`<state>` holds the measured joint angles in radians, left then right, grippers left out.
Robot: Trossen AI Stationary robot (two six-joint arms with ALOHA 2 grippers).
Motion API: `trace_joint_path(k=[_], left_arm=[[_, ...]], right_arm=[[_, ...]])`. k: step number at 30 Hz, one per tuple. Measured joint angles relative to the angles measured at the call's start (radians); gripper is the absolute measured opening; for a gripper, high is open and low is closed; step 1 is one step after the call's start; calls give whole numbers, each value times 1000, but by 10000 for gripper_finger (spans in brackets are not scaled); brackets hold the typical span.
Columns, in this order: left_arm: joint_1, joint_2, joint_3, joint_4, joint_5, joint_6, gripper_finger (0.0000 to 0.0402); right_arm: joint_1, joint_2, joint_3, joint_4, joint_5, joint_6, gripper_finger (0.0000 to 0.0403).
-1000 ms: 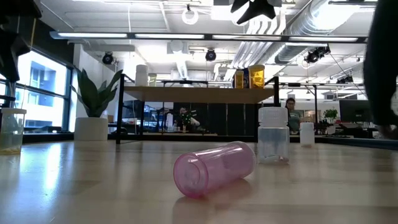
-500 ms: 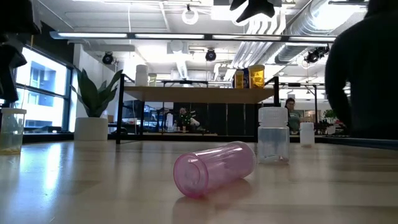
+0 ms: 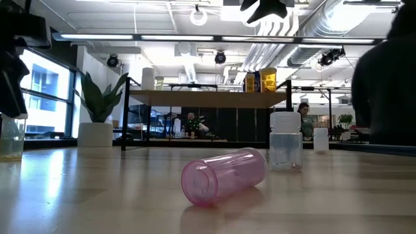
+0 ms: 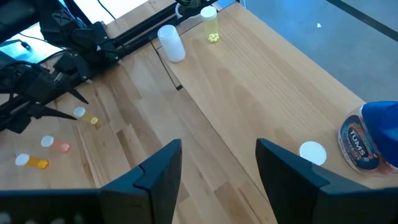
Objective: Pick and place medicine bottles onto shelf by color
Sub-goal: Put the small yellow pill bottle on the shelf
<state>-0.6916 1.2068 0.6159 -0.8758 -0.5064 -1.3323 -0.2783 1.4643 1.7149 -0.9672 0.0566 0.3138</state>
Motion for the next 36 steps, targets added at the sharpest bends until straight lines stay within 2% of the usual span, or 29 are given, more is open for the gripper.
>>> trace_joint_path(k=[12,24,31,36], left_arm=[[58,50,0,14,49,15,194],[57,50,0,16,69,9,97],[57,49,0,50,69,8,115],[73,22,8,69,94,1,111]], right_arm=[[0,0,0,0,0,1,197],[0,0,0,0,0,0,197],[0,0,0,0,0,0,197],[0,0,0,0,0,0,197]])
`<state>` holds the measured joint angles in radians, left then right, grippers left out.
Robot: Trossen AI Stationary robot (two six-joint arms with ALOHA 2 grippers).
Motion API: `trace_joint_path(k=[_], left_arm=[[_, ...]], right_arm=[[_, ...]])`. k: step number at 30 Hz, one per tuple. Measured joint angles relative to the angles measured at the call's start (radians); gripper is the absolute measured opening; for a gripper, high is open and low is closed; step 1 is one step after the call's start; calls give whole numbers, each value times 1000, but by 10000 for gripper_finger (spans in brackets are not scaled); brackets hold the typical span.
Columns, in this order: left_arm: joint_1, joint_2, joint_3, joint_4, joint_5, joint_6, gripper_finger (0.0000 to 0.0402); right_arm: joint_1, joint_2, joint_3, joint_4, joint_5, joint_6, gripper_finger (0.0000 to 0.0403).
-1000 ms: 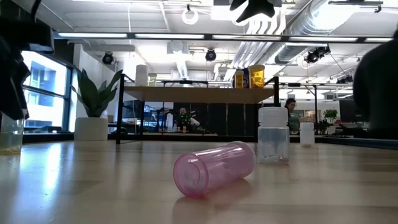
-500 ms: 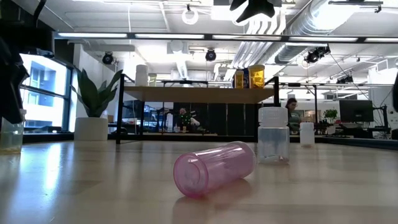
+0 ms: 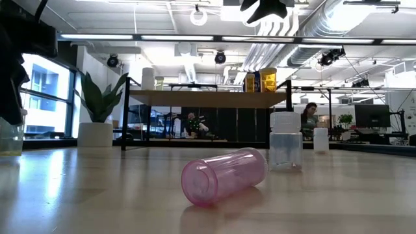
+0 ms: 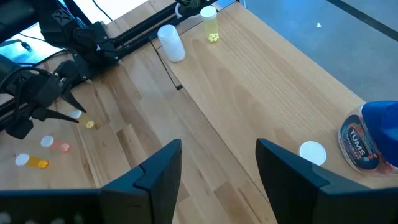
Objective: Pick and place medicine bottles onto shelf by color
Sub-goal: Put the small yellow pill bottle on the shelf
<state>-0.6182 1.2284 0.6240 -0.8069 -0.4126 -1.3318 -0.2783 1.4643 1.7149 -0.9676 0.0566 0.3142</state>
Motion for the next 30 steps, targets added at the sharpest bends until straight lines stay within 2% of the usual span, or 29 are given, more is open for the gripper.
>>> trace_joint_path(k=[4,11,22,30], left_arm=[[42,-51,32,-9,-5,39,108],[195,-157,96,-14,-7,223,113],[530,-235,287,-12,-18,669,113],[807,-224,464,0,-18,987,113]], right_arm=[[0,0,0,0,0,0,197],[0,0,0,0,0,0,197],[-3,0,0,0,5,-16,197],[-3,0,0,0,107,-63,197]])
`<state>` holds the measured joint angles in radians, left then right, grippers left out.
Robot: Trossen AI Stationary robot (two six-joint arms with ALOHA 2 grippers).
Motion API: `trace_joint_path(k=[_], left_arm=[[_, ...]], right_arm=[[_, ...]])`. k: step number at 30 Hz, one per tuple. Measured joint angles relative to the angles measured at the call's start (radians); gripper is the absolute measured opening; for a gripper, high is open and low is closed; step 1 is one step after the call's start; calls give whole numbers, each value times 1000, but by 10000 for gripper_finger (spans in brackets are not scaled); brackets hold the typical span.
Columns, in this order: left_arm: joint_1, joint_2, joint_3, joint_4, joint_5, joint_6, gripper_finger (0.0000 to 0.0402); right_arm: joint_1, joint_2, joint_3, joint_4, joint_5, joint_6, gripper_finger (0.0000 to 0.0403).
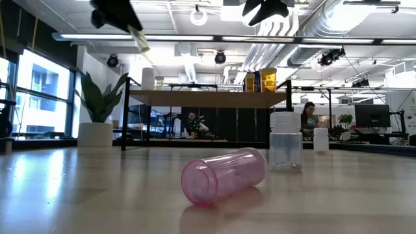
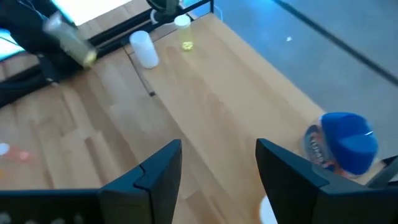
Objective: Pick and place medicine bottles onto shelf by color
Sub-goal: Put the small yellow pill bottle on the shelf
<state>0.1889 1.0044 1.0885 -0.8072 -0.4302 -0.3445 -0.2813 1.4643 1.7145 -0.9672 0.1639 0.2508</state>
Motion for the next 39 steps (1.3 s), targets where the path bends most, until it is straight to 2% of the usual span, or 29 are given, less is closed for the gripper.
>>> trace_joint_path(k=[10,20,25,31,39], left_arm=[[335,35,172,15,10,270,113],[557,185,337,20,64,366,113],[632,293,410,12,153,329,113],[673,421,475,-29,255,253,113],[682,543,509,-120,279,242,113]], right_arm=[[-31,0,0,0,72,-106,197],[-155,0,0,-3,70,-142,197],[-197,0,0,-8,66,-160,197],[-224,0,0,-9,64,-173,197],[-230,0,0,-19,64,-181,197]])
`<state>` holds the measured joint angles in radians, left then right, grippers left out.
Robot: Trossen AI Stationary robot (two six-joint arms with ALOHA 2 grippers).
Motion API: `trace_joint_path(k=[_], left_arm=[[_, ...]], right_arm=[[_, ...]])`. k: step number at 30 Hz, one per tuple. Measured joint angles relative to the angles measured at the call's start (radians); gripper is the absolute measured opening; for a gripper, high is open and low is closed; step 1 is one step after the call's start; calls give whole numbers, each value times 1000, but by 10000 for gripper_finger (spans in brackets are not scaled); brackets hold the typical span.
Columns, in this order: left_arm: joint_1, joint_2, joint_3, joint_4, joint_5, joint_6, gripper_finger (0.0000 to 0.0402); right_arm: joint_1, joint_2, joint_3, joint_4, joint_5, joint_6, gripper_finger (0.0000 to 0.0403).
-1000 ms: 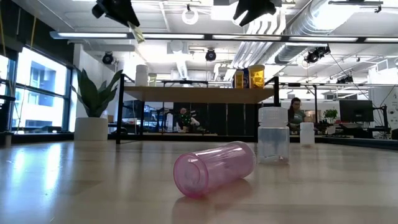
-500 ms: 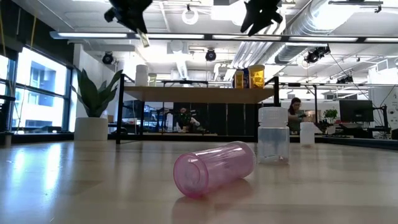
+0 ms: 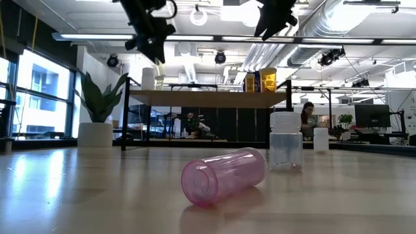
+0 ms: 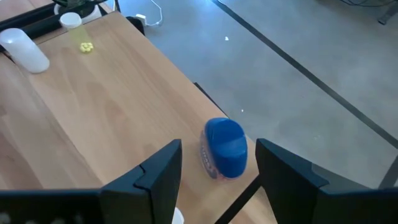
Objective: Pick and place medicine bottles onto shelf by color
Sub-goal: Put the small yellow pill bottle on the shelf
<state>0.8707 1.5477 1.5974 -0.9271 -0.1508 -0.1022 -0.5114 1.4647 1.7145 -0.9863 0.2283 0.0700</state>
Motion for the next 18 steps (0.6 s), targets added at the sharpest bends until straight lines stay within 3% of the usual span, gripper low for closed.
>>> trace_joint_path(k=[18], left_arm=[[0,141,0,-68,20,-3,113]], right_arm=[[0,0,0,-4,0,18,197]])
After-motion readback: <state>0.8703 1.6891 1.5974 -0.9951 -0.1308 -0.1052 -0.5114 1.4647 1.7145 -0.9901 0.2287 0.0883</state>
